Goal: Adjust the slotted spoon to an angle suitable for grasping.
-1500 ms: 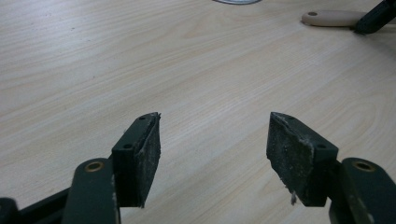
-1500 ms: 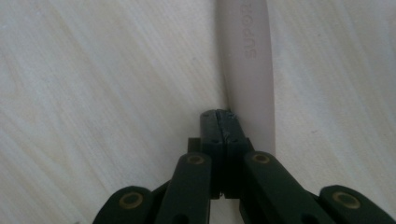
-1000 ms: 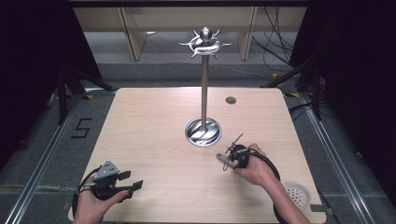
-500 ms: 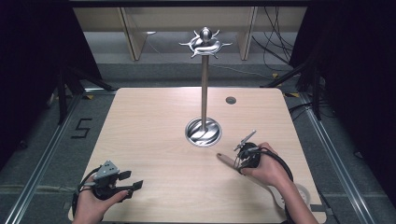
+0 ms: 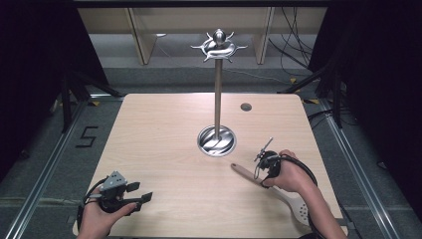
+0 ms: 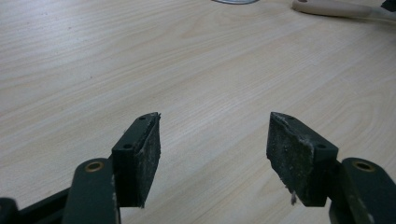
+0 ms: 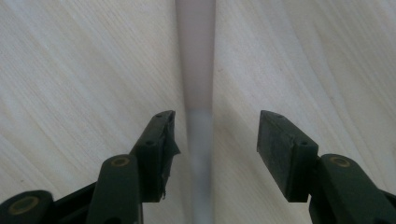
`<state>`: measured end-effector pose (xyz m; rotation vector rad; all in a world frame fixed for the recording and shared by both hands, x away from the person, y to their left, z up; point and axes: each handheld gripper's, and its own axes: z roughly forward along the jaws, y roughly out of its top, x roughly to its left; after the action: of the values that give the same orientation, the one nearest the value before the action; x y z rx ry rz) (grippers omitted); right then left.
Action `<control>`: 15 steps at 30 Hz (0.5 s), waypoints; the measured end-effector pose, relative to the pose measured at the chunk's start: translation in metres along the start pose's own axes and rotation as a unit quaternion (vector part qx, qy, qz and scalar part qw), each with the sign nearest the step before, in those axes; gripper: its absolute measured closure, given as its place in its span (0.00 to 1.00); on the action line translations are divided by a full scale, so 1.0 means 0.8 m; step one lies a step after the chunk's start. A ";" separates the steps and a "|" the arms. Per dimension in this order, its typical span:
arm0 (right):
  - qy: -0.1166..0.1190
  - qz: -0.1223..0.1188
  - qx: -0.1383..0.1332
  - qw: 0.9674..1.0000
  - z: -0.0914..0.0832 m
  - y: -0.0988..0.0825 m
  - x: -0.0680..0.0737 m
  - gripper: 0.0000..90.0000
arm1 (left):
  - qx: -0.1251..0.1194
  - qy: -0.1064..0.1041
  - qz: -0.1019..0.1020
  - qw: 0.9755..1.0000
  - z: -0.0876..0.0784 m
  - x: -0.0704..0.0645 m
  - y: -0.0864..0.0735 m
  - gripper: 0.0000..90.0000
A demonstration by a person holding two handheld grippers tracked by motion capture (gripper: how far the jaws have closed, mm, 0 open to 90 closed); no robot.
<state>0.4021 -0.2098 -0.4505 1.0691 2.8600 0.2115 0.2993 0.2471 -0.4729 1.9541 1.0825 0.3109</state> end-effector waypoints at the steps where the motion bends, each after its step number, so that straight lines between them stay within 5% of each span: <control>1: 0.000 0.000 0.000 1.000 0.000 0.000 0.000 0.52 | 0.000 0.000 0.000 1.000 0.000 0.000 0.000 0.39; 5: -0.003 -0.015 -0.002 1.000 0.005 0.005 -0.003 0.52 | 0.009 -0.001 0.012 1.000 -0.001 0.001 0.000 0.38; 15: 0.013 -0.024 0.028 0.999 0.013 0.022 -0.004 0.55 | -0.001 -0.002 0.002 1.000 0.000 0.000 0.000 0.39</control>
<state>0.4173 -0.1978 -0.4579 1.0134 2.9276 0.1441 0.2988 0.2472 -0.4729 1.9541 1.0764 0.3098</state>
